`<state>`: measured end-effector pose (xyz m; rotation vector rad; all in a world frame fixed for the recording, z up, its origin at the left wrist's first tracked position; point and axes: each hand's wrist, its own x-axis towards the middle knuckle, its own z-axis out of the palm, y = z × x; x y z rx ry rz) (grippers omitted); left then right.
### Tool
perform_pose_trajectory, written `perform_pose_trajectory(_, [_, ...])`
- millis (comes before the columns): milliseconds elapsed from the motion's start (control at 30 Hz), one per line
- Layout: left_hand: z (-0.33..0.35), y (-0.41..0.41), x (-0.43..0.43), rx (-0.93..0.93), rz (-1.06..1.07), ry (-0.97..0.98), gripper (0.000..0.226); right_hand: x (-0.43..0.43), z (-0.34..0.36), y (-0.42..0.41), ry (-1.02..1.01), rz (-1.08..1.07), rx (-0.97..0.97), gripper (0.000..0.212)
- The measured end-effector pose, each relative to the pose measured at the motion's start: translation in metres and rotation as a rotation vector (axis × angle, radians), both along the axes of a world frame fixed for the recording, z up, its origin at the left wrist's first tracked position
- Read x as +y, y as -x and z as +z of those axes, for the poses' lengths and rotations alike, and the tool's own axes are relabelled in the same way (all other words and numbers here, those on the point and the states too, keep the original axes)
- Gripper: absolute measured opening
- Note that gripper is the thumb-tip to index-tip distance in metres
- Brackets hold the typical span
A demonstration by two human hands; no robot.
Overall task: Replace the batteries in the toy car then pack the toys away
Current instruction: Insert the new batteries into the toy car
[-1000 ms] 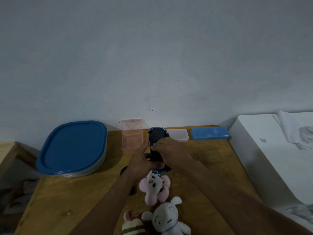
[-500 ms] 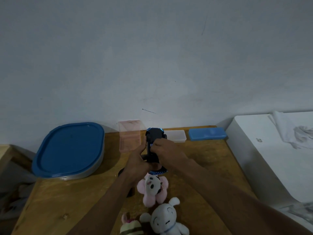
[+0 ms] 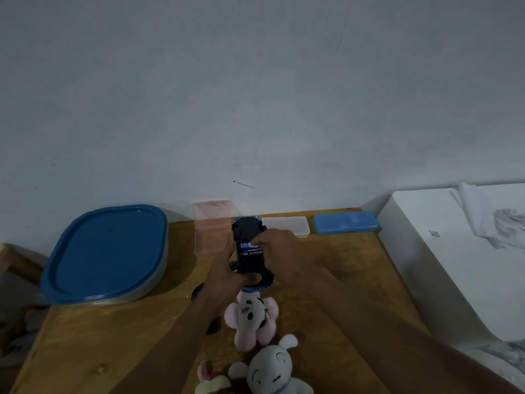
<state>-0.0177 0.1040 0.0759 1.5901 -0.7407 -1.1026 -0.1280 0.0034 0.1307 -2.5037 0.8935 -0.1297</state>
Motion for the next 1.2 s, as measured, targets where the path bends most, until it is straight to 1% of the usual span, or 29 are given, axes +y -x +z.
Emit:
perform_pose_trajectory(67, [-0.003,0.0,-0.002,-0.018,0.007,-0.003,0.085,-0.011,-0.003,0.004,-0.008,-0.063,-0.052,0.037])
perform_pose_trajectory(133, [-0.007,-0.002,-0.003,-0.009,0.004,0.005,0.081,-0.024,-0.009,0.01,-0.011,-0.125,-0.059,0.036])
perform_pose_trajectory(233, [-0.012,-0.007,-0.006,-0.002,-0.005,0.021,0.072,-0.042,-0.024,0.016,-0.026,-0.187,-0.013,0.034])
perform_pose_trajectory(300, [-0.015,-0.009,-0.01,0.057,0.003,0.029,0.063,-0.049,-0.037,0.018,-0.011,-0.165,0.053,0.03])
perform_pose_trajectory(333, [-0.016,-0.01,-0.012,0.071,0.006,0.024,0.063,-0.052,-0.044,0.018,0.011,-0.141,0.096,0.029])
perform_pose_trajectory(400, [-0.021,-0.013,-0.016,0.056,0.014,0.001,0.075,-0.056,-0.057,0.016,0.063,-0.083,0.188,0.03])
perform_pose_trajectory(467, [-0.025,-0.016,-0.02,0.057,0.039,-0.017,0.082,-0.06,-0.07,0.012,0.104,-0.021,0.275,0.037])
perform_pose_trajectory(533, [-0.027,-0.017,-0.023,0.057,0.04,-0.011,0.083,-0.062,-0.076,0.007,0.137,0.048,0.336,0.042])
perform_pose_trajectory(633, [-0.029,-0.018,-0.027,0.085,0.027,-0.002,0.08,-0.067,-0.08,0.004,0.184,0.107,0.416,0.034])
perform_pose_trajectory(700, [-0.031,-0.02,-0.028,0.1,0.036,-0.011,0.085,-0.069,-0.082,0.004,0.208,0.115,0.45,0.029])
perform_pose_trajectory(833, [-0.031,-0.019,-0.028,0.112,0.054,-0.006,0.09,-0.068,-0.082,0.007,0.227,0.123,0.479,0.028])
perform_pose_trajectory(900, [-0.029,-0.017,-0.028,0.095,0.051,0.01,0.087,-0.066,-0.084,0.009,0.189,0.082,0.463,0.028])
perform_pose_trajectory(967, [-0.026,-0.016,-0.026,0.086,0.047,0.018,0.087,-0.063,-0.084,0.013,0.104,-0.02,0.395,0.025])
perform_pose_trajectory(1033, [-0.022,-0.014,-0.023,0.077,0.03,0.026,0.091,-0.059,-0.077,0.019,0.025,-0.12,0.261,0.026])
perform_pose_trajectory(1100, [-0.017,-0.012,-0.02,0.081,0.031,0.034,0.096,-0.053,-0.064,0.026,-0.049,-0.155,0.117,0.031])
perform_pose_trajectory(1200, [-0.006,-0.008,-0.014,0.067,0.032,0.056,0.086,-0.046,-0.045,0.034,-0.132,-0.235,-0.074,0.027])
